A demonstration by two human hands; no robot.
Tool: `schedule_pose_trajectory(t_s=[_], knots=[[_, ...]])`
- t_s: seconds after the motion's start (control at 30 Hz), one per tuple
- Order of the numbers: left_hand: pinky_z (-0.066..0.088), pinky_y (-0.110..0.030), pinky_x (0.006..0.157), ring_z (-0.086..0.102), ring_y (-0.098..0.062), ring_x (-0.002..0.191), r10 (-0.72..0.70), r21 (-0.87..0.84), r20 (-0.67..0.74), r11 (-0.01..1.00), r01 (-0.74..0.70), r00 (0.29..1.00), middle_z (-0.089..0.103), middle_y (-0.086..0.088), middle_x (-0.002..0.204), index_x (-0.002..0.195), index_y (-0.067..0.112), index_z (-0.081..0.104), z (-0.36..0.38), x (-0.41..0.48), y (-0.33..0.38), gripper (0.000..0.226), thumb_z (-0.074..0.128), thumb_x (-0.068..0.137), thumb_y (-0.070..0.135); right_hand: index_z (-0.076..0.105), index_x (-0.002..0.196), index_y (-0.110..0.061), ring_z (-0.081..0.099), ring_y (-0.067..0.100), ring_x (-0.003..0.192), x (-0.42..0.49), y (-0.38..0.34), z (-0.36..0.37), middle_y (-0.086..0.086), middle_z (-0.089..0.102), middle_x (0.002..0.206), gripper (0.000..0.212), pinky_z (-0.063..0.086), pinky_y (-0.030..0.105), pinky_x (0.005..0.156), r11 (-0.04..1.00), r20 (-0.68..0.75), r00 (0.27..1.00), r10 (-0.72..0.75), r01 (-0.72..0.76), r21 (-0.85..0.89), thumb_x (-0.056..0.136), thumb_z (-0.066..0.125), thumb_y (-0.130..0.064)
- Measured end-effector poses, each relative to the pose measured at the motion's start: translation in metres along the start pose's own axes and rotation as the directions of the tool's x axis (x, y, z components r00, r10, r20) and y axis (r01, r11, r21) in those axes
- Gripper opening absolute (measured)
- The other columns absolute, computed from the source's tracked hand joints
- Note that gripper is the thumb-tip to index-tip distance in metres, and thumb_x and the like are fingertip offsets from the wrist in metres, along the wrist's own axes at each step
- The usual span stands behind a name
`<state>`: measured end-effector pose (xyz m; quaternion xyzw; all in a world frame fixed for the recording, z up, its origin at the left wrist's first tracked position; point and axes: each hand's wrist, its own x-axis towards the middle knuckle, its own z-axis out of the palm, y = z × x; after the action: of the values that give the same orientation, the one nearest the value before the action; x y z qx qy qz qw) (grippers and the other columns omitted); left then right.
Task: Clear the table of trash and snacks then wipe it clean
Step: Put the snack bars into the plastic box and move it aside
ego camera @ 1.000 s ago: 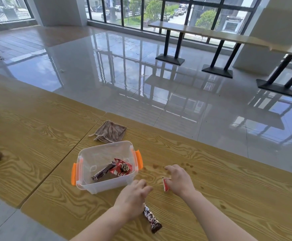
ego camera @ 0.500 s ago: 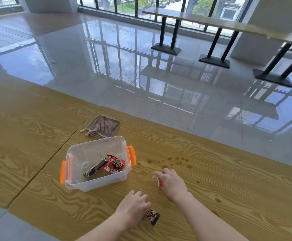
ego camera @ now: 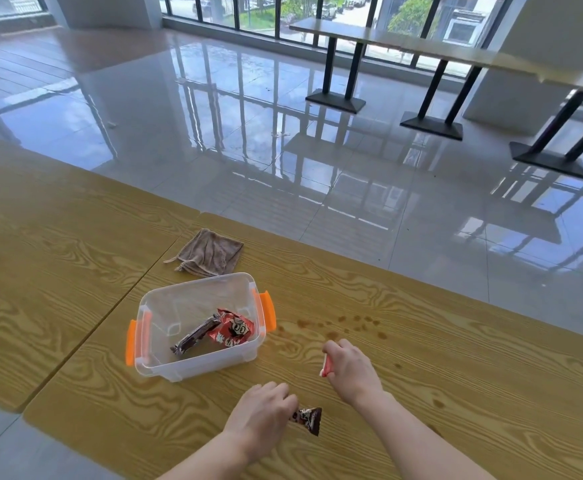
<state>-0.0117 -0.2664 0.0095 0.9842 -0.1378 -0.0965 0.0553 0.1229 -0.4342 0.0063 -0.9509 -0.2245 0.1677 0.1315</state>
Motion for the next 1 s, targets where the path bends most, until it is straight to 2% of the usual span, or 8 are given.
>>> schedule_pose_trajectory(t_s=[0.13, 0.27, 0.43, 0.5, 0.63, 0.7, 0.83, 1.0], knots=[[0.044, -0.028, 0.046, 0.053, -0.014, 0.058, -0.076, -0.077, -0.131, 0.995, 0.067, 0.988, 0.052, 0.008, 0.065, 0.066, 0.024, 0.056, -0.019, 0.003, 0.000, 0.026, 0.077, 0.053, 0.015, 0.058, 0.110, -0.021, 0.055, 0.018, 0.088, -0.002, -0.007, -0.018, -0.002, 0.054, 0.097, 0.024, 0.045, 0.029, 0.075, 0.999, -0.095, 0.995, -0.002, 0.006, 0.052, 0.088, 0.063, -0.015], [0.042, -0.032, 0.044, 0.051, -0.019, 0.059, -0.101, -0.138, -0.275, 0.988, 0.065, 0.956, 0.053, 0.003, 0.067, 0.071, 0.020, 0.058, -0.045, 0.004, -0.003, 0.021, 0.072, 0.060, 0.009, 0.060, 0.111, -0.022, 0.055, 0.019, 0.083, -0.003, -0.019, -0.043, -0.003, 0.054, 0.093, 0.026, 0.039, 0.026, 0.068, 0.992, -0.208, 0.976, -0.059, 0.081, 0.096, 0.086, 0.068, -0.017], [0.044, -0.033, 0.049, 0.054, -0.022, 0.066, -0.162, -0.227, -0.447, 0.972, 0.064, 0.880, 0.055, 0.002, 0.074, 0.082, 0.017, 0.060, -0.079, -0.001, -0.017, 0.010, 0.060, 0.074, 0.011, 0.062, 0.114, -0.021, 0.053, 0.014, 0.078, 0.001, -0.045, -0.078, -0.005, 0.055, 0.091, 0.033, 0.035, 0.022, 0.065, 0.976, -0.318, 0.940, -0.126, 0.175, 0.131, 0.082, 0.072, -0.017], [0.046, -0.034, 0.050, 0.057, -0.023, 0.068, -0.252, -0.282, -0.482, 0.951, 0.124, 0.839, 0.058, 0.002, 0.075, 0.085, 0.018, 0.063, -0.092, -0.006, -0.029, 0.012, 0.063, 0.075, 0.011, 0.063, 0.113, -0.021, 0.053, 0.013, 0.078, 0.005, -0.060, -0.088, -0.005, 0.056, 0.091, 0.035, 0.035, 0.022, 0.065, 0.967, -0.336, 0.928, -0.158, 0.215, 0.140, 0.080, 0.073, -0.017], [0.050, -0.044, 0.062, 0.059, -0.025, 0.077, -0.447, -0.455, -0.462, 0.861, 0.229, 0.766, 0.064, -0.001, 0.083, 0.088, 0.013, 0.067, -0.114, -0.018, -0.062, 0.007, 0.067, 0.082, 0.010, 0.064, 0.114, -0.021, 0.055, 0.013, 0.081, 0.016, -0.094, -0.096, -0.006, 0.057, 0.092, 0.038, 0.038, 0.024, 0.069, 0.943, -0.363, 0.903, -0.231, 0.300, 0.147, 0.078, 0.075, -0.014], [0.049, -0.044, 0.066, 0.060, -0.026, 0.078, -0.501, -0.494, -0.459, 0.830, 0.258, 0.733, 0.065, -0.003, 0.085, 0.087, 0.010, 0.067, -0.120, -0.023, -0.079, 0.007, 0.068, 0.080, 0.008, 0.064, 0.115, -0.020, 0.057, 0.016, 0.084, 0.021, -0.111, -0.095, -0.004, 0.059, 0.095, 0.038, 0.043, 0.027, 0.071, 0.933, -0.355, 0.897, -0.262, 0.330, 0.145, 0.079, 0.076, -0.015], [0.036, -0.032, 0.059, 0.060, -0.020, 0.081, -0.591, -0.468, -0.439, 0.794, 0.389, 0.677, 0.065, 0.004, 0.089, 0.087, 0.018, 0.065, -0.120, -0.034, -0.108, 0.006, 0.067, 0.081, 0.018, 0.064, 0.115, -0.020, 0.059, 0.022, 0.088, 0.033, -0.141, -0.085, 0.001, 0.060, 0.096, 0.037, 0.044, 0.031, 0.072, 0.925, -0.299, 0.906, -0.298, 0.352, 0.143, 0.080, 0.072, -0.015], [0.034, -0.034, 0.061, 0.060, -0.025, 0.088, -0.673, -0.433, -0.361, 0.734, 0.523, 0.645, 0.065, 0.005, 0.095, 0.093, 0.022, 0.064, -0.107, -0.038, -0.135, 0.012, 0.062, 0.082, 0.028, 0.061, 0.123, -0.021, 0.060, 0.024, 0.094, 0.049, -0.165, -0.068, 0.003, 0.061, 0.101, 0.045, 0.046, 0.031, 0.074, 0.931, -0.237, 0.917, -0.321, 0.351, 0.096, 0.079, 0.069, -0.014]])
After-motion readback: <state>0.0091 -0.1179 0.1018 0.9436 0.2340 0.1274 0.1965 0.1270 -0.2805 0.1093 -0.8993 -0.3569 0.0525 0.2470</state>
